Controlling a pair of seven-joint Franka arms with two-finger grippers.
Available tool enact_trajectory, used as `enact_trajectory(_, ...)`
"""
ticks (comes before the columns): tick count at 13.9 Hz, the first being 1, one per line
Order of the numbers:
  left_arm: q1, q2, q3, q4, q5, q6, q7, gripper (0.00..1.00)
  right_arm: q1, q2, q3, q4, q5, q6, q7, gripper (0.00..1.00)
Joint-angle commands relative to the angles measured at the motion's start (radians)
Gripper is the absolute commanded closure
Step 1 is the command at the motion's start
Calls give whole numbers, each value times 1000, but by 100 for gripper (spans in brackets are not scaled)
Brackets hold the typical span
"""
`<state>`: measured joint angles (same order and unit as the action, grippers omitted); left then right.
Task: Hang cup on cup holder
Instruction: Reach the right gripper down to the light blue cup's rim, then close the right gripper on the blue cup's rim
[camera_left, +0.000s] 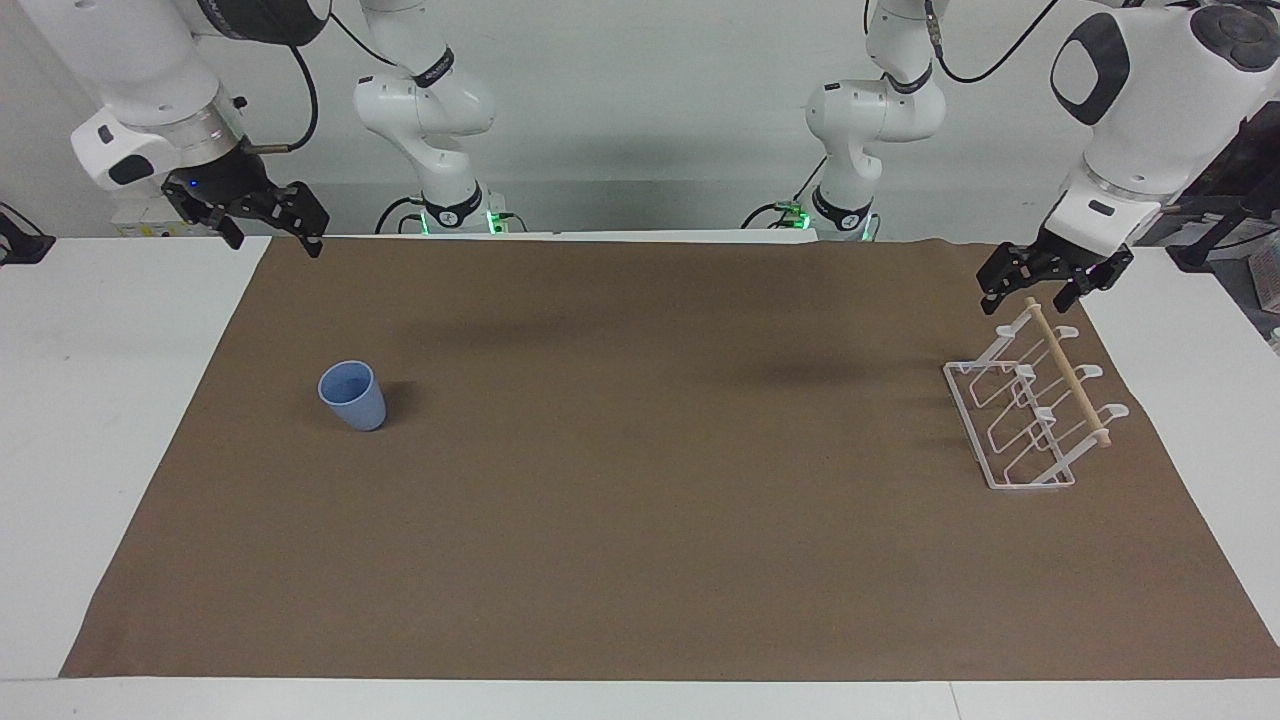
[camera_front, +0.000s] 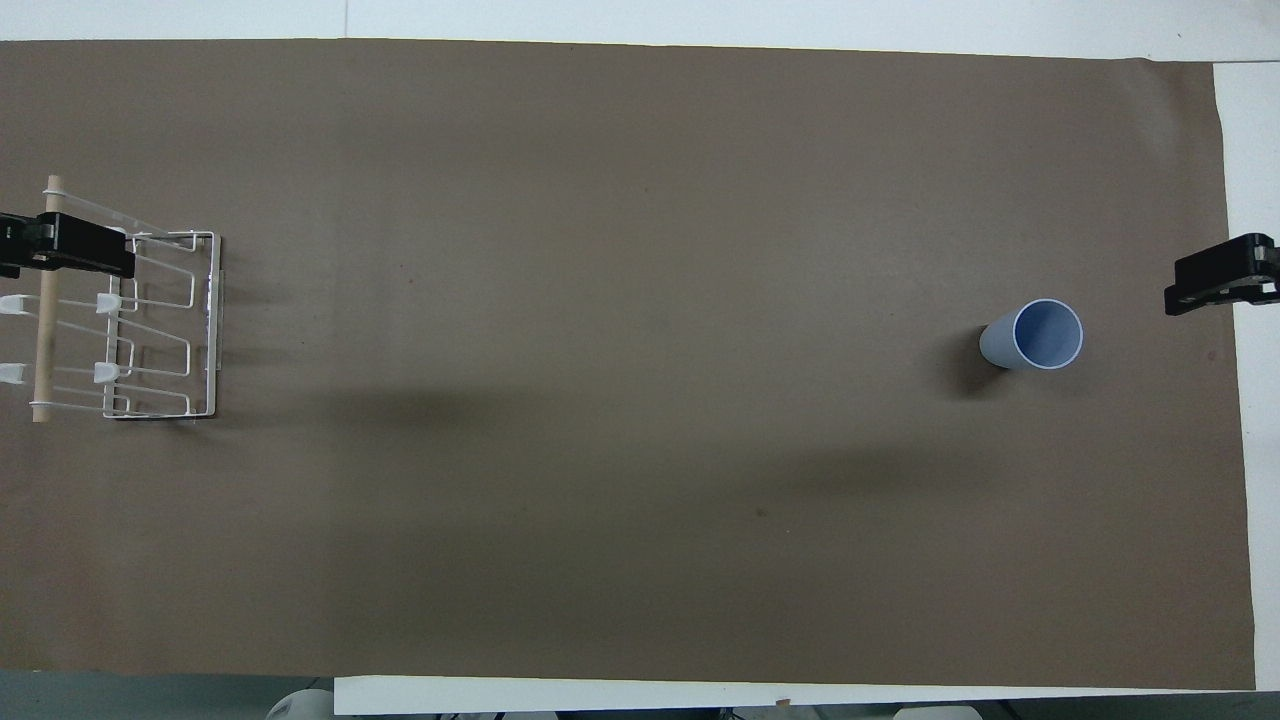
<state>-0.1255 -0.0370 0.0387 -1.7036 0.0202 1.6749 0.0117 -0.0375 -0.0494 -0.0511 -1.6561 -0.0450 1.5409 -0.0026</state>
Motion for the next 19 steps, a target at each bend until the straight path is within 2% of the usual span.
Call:
enact_trajectory(1, -11, -17, 4, -10, -6, -35, 8, 0, -35, -64, 2, -268, 16, 219, -71, 0)
enact_trajectory(3, -13, -20, -5, -11, -6, -53, 10, 0, -67, -11, 2, -327, 19, 345, -167, 0)
enact_trajectory(7, -26, -20, -11, -10, -8, -52, 7, 0, -91, 101, 2, -367, 30, 478, -209, 2)
enact_trajectory(11, -19, -18, -10, -4, -19, -50, 5, 0, -84, 163, 2, -424, 30, 602, -208, 11)
enact_trajectory(13, -14, -18, -10, -4, -46, -50, 4, 0, -82, 183, 4, -425, 30, 607, -211, 20)
enact_trajectory(14, -14, -18, -8, -4, -46, -57, 4, 0, -82, 189, 4, -427, 30, 607, -214, 28)
enact_trajectory(16, -14, -18, -8, -4, -48, -58, 4, 0, -82, 189, 4, -427, 30, 607, -227, 52)
enact_trajectory(19, -14, -18, -5, -5, -48, -58, 4, 0, -81, 191, 10, -425, 33, 599, -223, 98)
